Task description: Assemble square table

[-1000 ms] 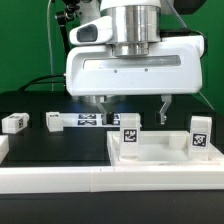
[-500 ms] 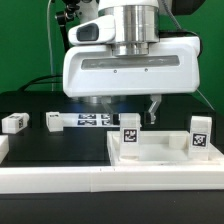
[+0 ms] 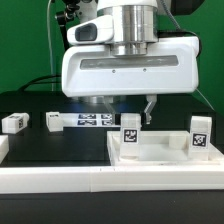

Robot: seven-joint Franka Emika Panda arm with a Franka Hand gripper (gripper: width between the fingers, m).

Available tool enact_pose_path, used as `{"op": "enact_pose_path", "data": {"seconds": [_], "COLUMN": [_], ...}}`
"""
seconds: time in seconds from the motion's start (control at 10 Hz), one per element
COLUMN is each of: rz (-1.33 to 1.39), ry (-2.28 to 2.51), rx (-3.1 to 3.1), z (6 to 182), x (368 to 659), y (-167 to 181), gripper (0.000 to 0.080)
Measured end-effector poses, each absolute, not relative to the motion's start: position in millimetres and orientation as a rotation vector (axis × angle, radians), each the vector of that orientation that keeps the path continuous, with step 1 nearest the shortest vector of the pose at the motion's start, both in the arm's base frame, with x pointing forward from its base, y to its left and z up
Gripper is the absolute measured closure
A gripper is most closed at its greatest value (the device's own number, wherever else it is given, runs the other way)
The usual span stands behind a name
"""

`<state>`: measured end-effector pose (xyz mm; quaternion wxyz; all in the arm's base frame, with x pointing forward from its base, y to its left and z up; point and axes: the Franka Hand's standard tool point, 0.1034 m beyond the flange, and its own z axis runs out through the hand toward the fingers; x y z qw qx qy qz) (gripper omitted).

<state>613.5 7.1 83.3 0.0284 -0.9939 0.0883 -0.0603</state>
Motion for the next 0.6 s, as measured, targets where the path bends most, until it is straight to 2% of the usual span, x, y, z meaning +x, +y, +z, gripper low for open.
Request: {"op": "enact_pose_path", "data": {"seconds": [0.6], "rz": [-0.155], "ry": [1.283], "rx": [-2.729], "z": [83.0], "x": [613.5], "y": [3.5], "gripper": [0.0509]}}
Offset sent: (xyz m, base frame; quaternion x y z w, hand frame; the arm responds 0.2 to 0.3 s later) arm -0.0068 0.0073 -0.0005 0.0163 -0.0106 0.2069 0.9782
